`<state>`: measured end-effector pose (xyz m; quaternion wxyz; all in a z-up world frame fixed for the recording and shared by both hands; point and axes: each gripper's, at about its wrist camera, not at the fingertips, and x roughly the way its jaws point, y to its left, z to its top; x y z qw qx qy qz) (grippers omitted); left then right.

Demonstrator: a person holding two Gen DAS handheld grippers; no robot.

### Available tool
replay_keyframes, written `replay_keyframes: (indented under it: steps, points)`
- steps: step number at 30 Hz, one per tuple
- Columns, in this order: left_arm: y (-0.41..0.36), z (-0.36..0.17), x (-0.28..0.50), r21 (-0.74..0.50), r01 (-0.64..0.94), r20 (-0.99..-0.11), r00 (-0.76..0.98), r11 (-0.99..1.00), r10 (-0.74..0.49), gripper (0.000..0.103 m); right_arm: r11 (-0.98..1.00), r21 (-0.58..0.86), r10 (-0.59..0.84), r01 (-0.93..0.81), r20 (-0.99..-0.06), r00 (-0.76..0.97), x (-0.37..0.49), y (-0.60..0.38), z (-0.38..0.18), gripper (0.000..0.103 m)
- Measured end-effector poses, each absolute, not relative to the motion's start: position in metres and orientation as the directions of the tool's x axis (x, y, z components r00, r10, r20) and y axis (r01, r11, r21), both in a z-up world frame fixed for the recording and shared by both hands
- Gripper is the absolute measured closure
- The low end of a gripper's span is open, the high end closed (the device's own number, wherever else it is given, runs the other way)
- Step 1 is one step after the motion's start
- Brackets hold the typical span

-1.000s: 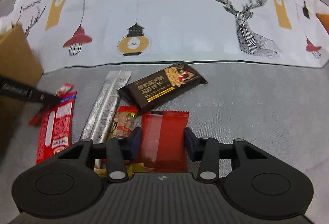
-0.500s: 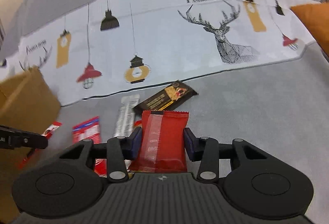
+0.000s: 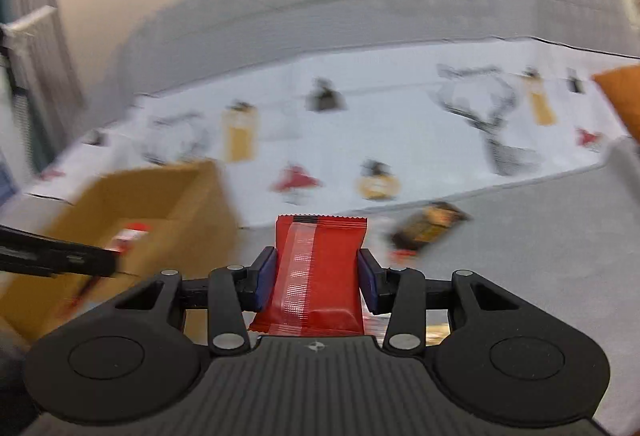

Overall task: Organize snacks
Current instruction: 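Carry the coffee stick and red bar over the box with both tools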

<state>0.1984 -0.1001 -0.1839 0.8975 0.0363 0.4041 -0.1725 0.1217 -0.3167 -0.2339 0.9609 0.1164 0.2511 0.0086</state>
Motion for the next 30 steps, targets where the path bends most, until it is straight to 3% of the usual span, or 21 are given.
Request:
replay_keyframes:
  steps: [9, 15, 23, 30]
  points:
    - [-0.015, -0.084, 0.144, -0.033, 0.221, -0.561, 0.803, 0.975, -0.201, 0.089, 0.957, 0.179, 0.276, -0.23, -0.307, 0.911, 0.098, -0.201, -0.121, 0.058]
    - [0.032, -0.052, 0.11, -0.113, 0.163, -0.482, 0.854, 0.98, -0.198, 0.089, 0.935, 0.157, 0.349, -0.319, -0.237, 0.907, 0.08, -0.156, -0.065, 0.058]
    - [0.073, -0.041, 0.088, -0.207, 0.152, -0.386, 0.895, 0.966, -0.223, 0.089, 0.939, 0.115, 0.344, -0.324, -0.274, 0.898, 0.078, -0.111, -0.046, 0.058]
    - [0.085, -0.069, 0.109, -0.213, 0.128, -0.399, 0.894, 0.969, -0.206, 0.089, 0.935, 0.031, 0.342, -0.354, -0.341, 0.876, 0.089, -0.079, -0.061, 0.058]
